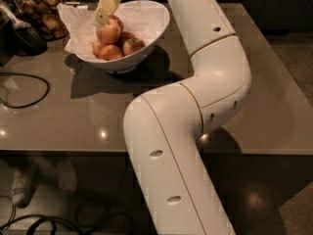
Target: Pick apple from white bowl
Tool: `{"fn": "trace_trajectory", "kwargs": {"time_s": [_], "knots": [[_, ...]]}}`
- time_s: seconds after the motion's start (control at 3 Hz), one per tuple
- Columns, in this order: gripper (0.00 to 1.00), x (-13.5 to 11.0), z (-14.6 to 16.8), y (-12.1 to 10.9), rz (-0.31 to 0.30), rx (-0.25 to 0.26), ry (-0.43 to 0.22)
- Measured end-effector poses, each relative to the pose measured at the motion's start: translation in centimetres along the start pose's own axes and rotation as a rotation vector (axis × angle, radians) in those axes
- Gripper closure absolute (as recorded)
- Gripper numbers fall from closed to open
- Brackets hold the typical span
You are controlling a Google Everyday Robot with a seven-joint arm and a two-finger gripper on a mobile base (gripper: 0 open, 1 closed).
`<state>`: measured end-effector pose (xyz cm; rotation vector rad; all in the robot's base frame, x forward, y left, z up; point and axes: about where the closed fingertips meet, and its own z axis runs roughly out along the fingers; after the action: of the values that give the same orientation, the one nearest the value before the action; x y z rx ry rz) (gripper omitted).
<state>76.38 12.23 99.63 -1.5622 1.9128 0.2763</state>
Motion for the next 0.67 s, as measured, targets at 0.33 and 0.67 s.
{"fn": "trace_trajectory", "kwargs": {"time_s": [0.33, 0.67], "knots": [[0.00, 0.00, 0.00, 0.00, 0.000, 0.000, 0.000], [0.00, 0.31, 0.47, -0.55, 0.050, 0.018, 0.011]]}}
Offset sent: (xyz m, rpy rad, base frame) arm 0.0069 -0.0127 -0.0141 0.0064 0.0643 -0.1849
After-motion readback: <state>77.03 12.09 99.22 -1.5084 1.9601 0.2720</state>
